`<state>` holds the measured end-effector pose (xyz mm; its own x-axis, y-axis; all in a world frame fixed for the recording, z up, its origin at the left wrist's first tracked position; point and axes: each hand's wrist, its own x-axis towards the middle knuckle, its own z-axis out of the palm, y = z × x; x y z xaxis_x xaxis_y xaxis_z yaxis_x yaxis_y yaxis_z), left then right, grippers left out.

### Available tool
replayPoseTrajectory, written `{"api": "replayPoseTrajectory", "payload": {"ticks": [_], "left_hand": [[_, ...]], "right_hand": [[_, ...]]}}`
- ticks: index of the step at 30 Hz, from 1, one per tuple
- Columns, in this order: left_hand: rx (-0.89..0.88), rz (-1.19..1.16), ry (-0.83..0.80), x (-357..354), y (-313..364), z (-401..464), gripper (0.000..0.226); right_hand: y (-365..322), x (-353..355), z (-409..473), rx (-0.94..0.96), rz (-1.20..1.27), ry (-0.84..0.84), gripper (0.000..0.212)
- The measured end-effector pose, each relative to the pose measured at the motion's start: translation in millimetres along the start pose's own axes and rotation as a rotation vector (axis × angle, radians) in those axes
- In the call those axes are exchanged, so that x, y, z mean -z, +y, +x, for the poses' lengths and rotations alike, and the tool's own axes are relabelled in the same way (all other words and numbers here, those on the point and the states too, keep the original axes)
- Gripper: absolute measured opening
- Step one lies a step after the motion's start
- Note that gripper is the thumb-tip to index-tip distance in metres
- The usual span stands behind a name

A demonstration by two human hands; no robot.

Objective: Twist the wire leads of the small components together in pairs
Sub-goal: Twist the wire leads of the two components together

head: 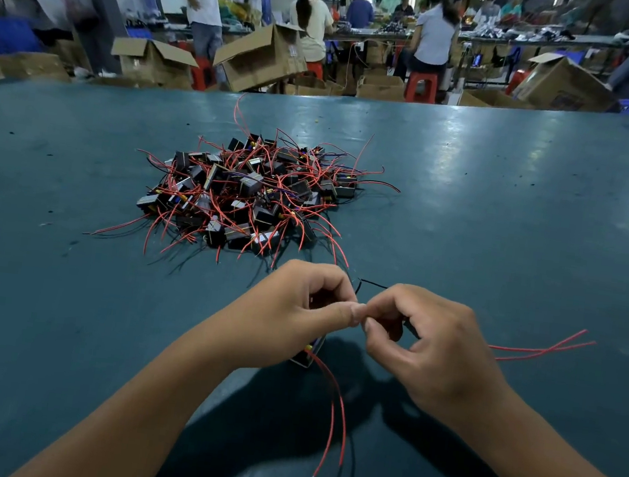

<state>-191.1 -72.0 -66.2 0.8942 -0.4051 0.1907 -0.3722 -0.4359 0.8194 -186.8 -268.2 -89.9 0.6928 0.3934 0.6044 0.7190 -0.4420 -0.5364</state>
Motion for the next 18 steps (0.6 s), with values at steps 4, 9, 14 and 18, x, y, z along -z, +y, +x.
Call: {"api": "replayPoseTrajectory", "payload": {"ticks": [4,9,14,18], "left_hand": [[0.174,-0.241,0.023,-4.9,4.7,1.8,0.021],[0.367,-0.389,0.052,-10.5,6.1,3.6,0.018],[0.050,-0.043,0.193,-3.6,2.4,2.6,0.015],[-0.265,0.245,0.242,10.2,-0.3,0.4,0.011]], "right_hand": [[-1.8,-1.5,0.3,0.016,-0.035,0.015,0.004],[-2.5,-2.5,1.3,0.078,-0.114,0.018,0.002],[0.6,-1.9,2.4,0.031,-0.030,0.037,0.005],[2.0,-1.4,2.5,-0.032,0.029,0.053,0.010]]}}
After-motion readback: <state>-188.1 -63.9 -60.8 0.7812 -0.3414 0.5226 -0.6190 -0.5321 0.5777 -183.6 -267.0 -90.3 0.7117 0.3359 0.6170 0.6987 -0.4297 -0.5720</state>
